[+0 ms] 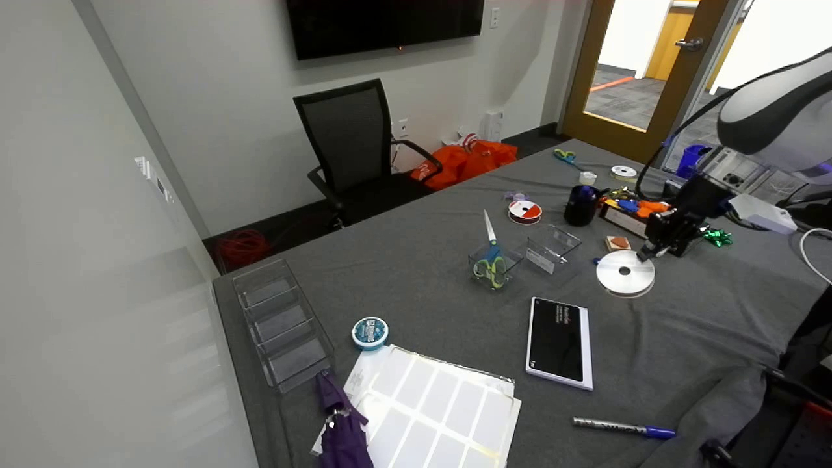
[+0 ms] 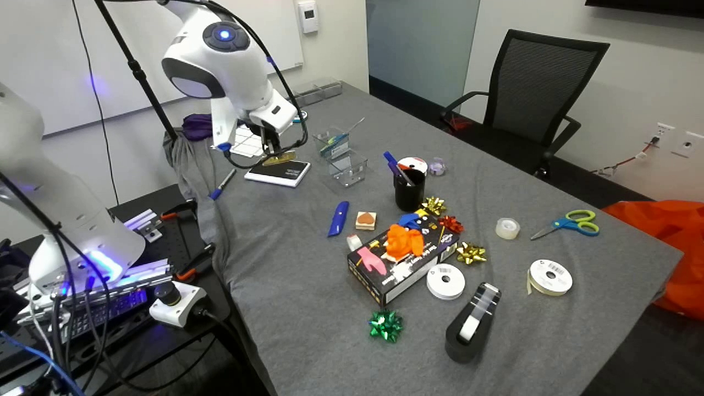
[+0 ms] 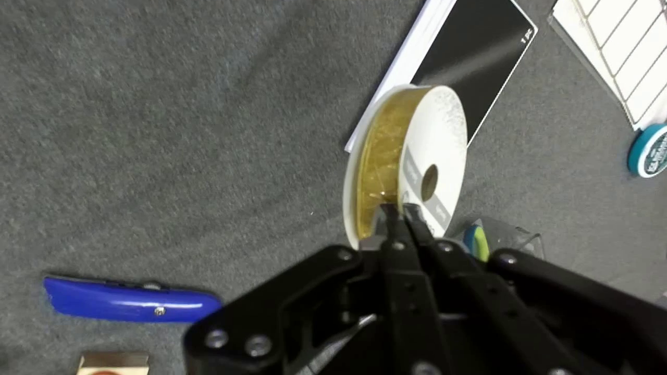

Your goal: Pick up the white circular object and put it inside the clear bowl

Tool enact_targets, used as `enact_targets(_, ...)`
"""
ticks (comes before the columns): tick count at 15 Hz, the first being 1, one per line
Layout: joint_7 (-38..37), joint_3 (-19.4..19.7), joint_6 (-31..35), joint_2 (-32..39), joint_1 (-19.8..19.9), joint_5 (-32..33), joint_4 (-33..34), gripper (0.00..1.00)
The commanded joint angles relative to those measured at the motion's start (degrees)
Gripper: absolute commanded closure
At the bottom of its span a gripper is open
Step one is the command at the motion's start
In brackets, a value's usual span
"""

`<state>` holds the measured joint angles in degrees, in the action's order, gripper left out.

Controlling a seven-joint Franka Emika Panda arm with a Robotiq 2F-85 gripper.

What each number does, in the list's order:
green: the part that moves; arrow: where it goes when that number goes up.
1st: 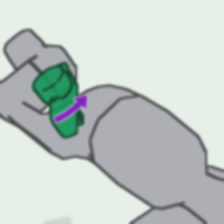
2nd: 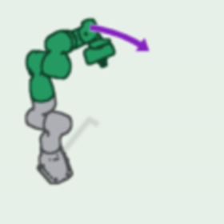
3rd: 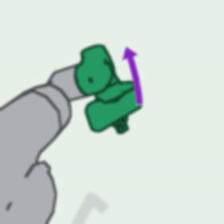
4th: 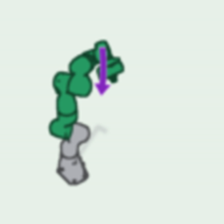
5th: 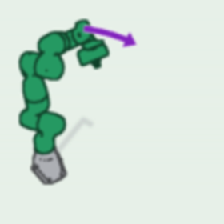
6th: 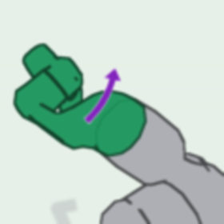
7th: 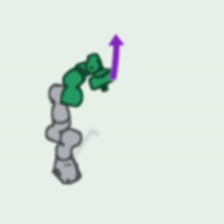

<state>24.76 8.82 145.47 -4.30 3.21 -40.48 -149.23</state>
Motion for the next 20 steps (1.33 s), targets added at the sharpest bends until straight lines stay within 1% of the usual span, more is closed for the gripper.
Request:
enact_targets(1, -10.9, -2.7, 4.1, -4.5, 0.2, 8.6, -0.5, 0.99)
enact_targets(4, -20.2, -3.9, 5.8, -5.4, 0.4, 17.3, 1.5, 0.99)
enact_targets(6, -26.5, -4.8, 7.3, -4.1, 0.7, 22.6, 3.6, 0.99)
enact_targets(10, -40.8, -6.2, 8.5, -0.3, 2.5, 35.8, 7.9, 0.99)
enact_targets(14, -54.2, -5.8, 7.3, 4.9, 3.4, 47.5, 13.8, 0.99)
enact_targets(16, -59.2, -5.0, 6.8, 7.8, 2.7, 50.5, 17.2, 0.99)
enact_targets(17, -60.7, -4.6, 7.3, 9.6, 2.1, 49.7, 18.9, 0.99)
enact_targets(20, -62.2, -4.1, 6.9, 13.9, 0.8, 46.4, 22.8, 0.99)
